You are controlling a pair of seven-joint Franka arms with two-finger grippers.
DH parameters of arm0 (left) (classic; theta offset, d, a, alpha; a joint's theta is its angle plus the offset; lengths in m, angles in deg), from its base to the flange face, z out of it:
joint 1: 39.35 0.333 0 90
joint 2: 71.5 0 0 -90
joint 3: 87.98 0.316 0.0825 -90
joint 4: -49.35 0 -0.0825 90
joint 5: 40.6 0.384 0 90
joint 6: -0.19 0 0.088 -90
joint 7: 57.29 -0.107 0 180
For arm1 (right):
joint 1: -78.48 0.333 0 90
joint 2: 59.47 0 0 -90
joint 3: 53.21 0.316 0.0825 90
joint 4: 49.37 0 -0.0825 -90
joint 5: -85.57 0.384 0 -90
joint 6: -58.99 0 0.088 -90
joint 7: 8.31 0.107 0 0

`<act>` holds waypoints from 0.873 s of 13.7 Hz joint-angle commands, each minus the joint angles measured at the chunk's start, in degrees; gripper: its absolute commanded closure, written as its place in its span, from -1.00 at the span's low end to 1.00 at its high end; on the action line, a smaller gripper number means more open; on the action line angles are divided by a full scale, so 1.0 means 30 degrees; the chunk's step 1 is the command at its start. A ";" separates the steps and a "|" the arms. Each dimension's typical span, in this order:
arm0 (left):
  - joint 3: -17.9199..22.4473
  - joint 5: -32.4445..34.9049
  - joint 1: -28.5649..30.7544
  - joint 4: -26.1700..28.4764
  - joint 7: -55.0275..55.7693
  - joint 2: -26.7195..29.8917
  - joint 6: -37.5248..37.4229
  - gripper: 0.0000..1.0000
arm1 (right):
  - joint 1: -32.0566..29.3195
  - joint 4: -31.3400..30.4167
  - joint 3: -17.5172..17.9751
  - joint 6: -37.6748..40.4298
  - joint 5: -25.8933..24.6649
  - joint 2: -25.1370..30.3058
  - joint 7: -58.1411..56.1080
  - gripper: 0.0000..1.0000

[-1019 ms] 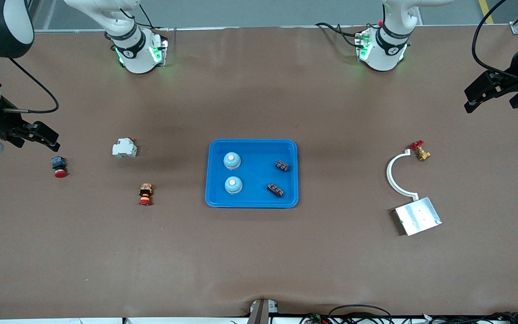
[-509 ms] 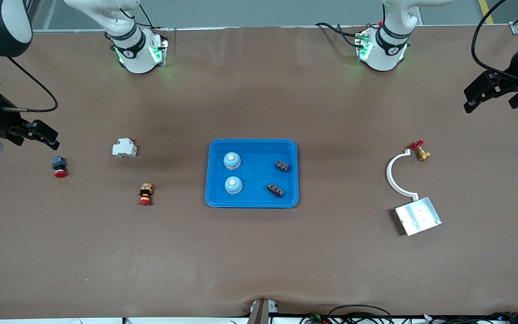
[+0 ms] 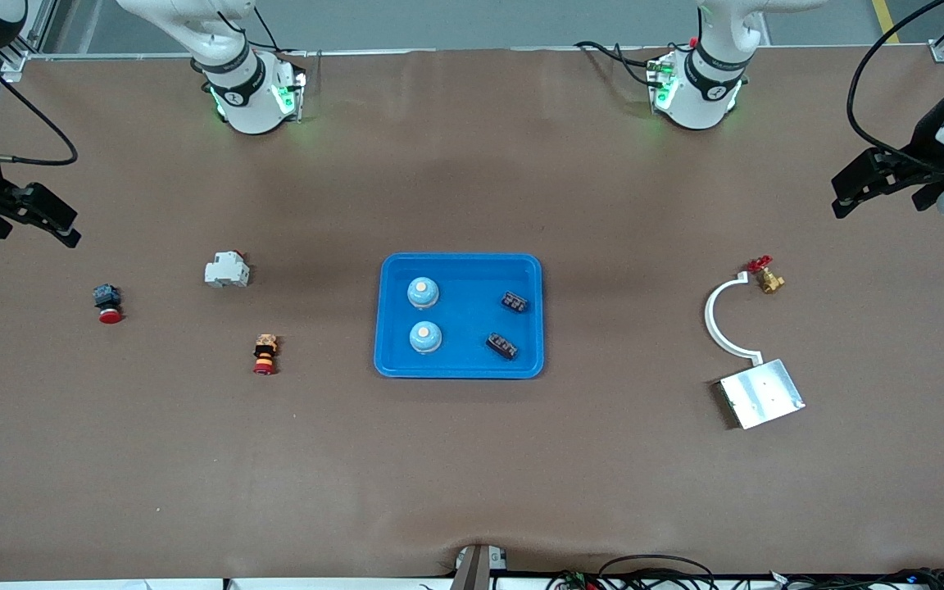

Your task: Place electrolytic capacitor and blue bell in tray

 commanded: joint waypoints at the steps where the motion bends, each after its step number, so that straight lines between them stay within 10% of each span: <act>1: -0.0077 -0.0170 -0.0107 -0.0359 -0.0037 -0.0149 -0.0351 -1.00 | 0.0267 -0.0037 0.0226 -0.0383 0.0007 -0.0246 0.0341 -1.00; 12: -0.0078 -0.0317 0.0010 -0.0417 -0.0008 -0.0618 -0.0351 -1.00 | 0.0034 0.3387 -0.0417 0.6145 0.0007 -0.0041 -0.0508 -1.00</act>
